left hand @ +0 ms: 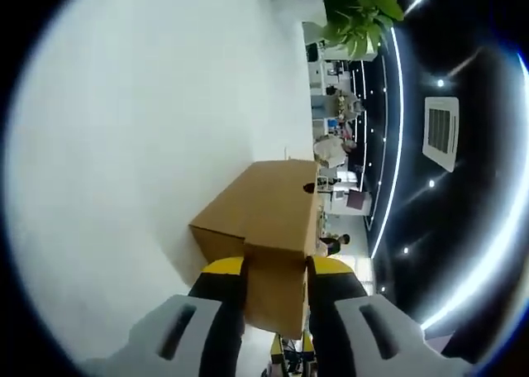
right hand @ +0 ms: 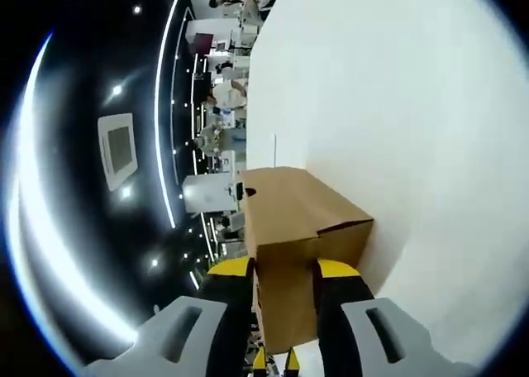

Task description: Operate the shoe box by opening the lid, removing the specified soft item, and placing it in the target area until the item is outside and the box remains undamaged.

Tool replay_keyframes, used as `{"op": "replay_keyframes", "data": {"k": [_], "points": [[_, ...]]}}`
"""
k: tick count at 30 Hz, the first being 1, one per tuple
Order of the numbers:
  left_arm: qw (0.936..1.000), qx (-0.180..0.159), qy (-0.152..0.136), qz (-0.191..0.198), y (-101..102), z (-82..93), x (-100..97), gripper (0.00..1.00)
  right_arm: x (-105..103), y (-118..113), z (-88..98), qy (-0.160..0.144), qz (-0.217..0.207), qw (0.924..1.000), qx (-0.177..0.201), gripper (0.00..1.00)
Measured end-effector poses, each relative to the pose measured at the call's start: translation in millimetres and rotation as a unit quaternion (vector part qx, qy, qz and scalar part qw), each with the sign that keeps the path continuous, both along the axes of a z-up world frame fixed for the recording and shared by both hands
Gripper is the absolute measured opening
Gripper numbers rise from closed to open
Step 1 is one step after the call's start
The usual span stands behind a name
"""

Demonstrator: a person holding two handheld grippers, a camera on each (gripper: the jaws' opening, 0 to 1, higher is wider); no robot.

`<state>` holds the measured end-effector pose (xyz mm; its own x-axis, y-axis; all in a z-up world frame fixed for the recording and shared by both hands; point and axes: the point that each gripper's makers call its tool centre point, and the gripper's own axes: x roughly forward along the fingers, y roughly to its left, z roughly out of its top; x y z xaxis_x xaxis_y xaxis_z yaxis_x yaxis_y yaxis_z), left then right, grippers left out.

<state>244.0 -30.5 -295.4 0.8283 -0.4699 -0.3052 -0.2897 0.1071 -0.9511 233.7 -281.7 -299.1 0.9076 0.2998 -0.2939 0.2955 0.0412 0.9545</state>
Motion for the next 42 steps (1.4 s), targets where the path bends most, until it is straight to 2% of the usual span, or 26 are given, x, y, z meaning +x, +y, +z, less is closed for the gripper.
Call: {"op": "replay_keyframes", "data": {"k": [14, 18, 21, 33, 40, 42], "points": [[0.9999, 0.005, 0.007, -0.011, 0.2, 2.0, 0.5, 0.28, -1.2, 1.5, 6.4, 0.002, 0.002, 1.0000, -0.007, 0.26], [0.9994, 0.020, 0.003, -0.029, 0.0, 4.5, 0.6, 0.28, -2.1, 1.7, 9.6, 0.004, 0.003, 0.9999, -0.011, 0.26], [0.9996, 0.010, 0.010, -0.022, -0.5, 4.0, -0.6, 0.28, -1.4, 1.4, 11.3, 0.010, 0.003, 0.9999, -0.012, 0.26], [0.9992, 0.038, 0.003, -0.011, 1.7, 13.1, -2.8, 0.28, -4.8, 2.6, 20.4, 0.012, -0.010, 0.9999, -0.001, 0.25], [0.9993, 0.035, 0.001, -0.012, 0.6, 15.8, -3.5, 0.28, -6.0, 0.8, 26.0, 0.011, -0.008, 0.9999, -0.003, 0.25], [0.9988, 0.047, -0.002, -0.012, 0.8, 19.5, -4.1, 0.28, -6.8, 0.8, 25.3, 0.013, -0.012, 0.9998, 0.000, 0.25]]}}
